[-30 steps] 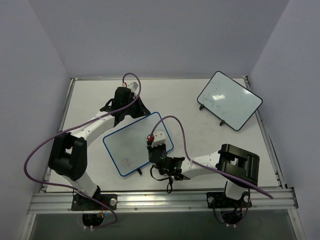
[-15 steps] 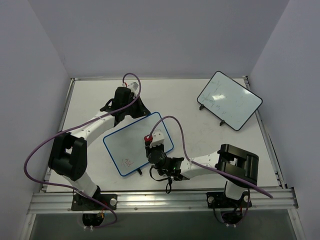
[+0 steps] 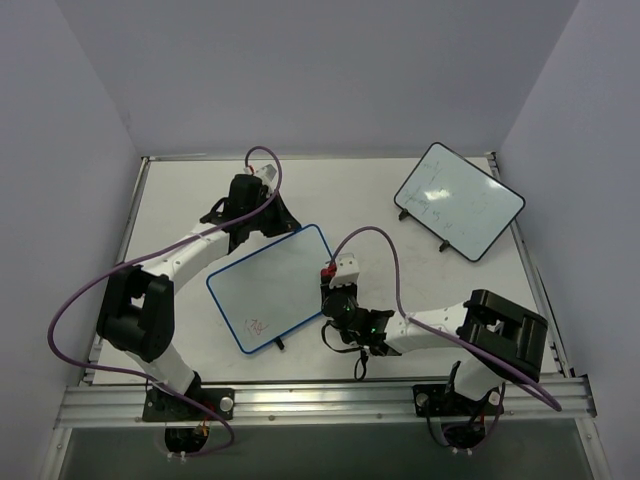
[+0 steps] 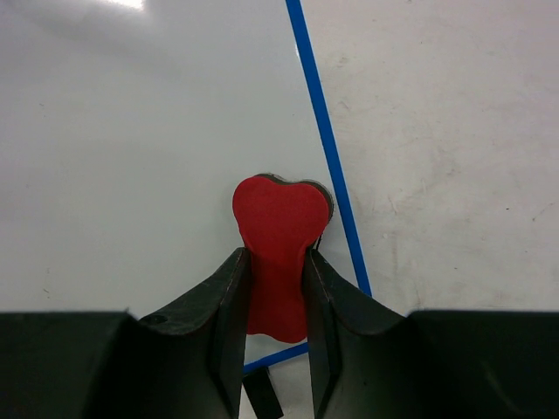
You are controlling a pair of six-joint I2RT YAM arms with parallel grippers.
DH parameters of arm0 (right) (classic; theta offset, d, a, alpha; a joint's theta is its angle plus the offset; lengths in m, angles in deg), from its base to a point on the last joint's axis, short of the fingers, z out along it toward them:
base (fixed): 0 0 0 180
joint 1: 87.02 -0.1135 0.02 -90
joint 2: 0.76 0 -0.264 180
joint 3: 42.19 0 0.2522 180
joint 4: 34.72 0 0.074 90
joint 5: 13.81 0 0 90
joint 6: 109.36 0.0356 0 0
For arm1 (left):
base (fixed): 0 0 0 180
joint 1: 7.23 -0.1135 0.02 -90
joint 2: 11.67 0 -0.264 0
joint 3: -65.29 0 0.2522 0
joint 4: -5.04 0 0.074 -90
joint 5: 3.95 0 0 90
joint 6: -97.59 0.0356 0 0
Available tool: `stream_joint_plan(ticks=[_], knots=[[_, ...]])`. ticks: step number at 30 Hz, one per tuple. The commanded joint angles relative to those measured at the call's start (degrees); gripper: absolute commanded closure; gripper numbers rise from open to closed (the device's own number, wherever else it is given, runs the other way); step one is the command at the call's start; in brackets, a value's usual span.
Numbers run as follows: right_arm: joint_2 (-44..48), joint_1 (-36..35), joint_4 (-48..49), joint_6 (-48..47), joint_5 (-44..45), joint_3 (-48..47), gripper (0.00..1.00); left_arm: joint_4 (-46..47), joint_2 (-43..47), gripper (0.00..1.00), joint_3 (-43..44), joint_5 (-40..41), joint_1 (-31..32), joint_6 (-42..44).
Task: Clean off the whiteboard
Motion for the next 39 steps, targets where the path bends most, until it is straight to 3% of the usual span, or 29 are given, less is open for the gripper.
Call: stream_joint_plan(ticks=[1,15,20,24,29,33,39], knots=[[3.0,0.5,-1.7,0.6,2.6,0.8,1.00,0.3,2.8,0.96,0.3,-0.1,0.6,-1.2],[5.4,-0.5,-0.4,-0.3,1.5,1.8,1.00,-4.7,6.6,0.78,4.9,4.8,-3.0,-1.7],[6.0,-0.8,-0.1,-0.2,1.0,2.1,1.00,-8.9,9.4,0.64,6.7,4.1,-9.8,0.1],[7.5,-1.0,-2.2,-0.4,0.5,1.4,1.00,-12.5,14.6,0.55,3.3,4.4,-16.7,-0.5],[9.9,-2.2,-5.0,-0.6,-0.2,-0.3,1.00,-17.6,19.6,0.55,-2.9,9.6,-24.0,-1.0],[10.3,-4.0,-6.7,-1.9,-1.0,-2.9,1.00,-19.5,19.0,0.61,-6.8,9.8,-29.4,-0.6],[4.4,-6.6,-4.4,-3.4,-2.0,-7.4,1.00,-18.3,15.9,0.75,-12.0,9.1,-29.5,-0.7]])
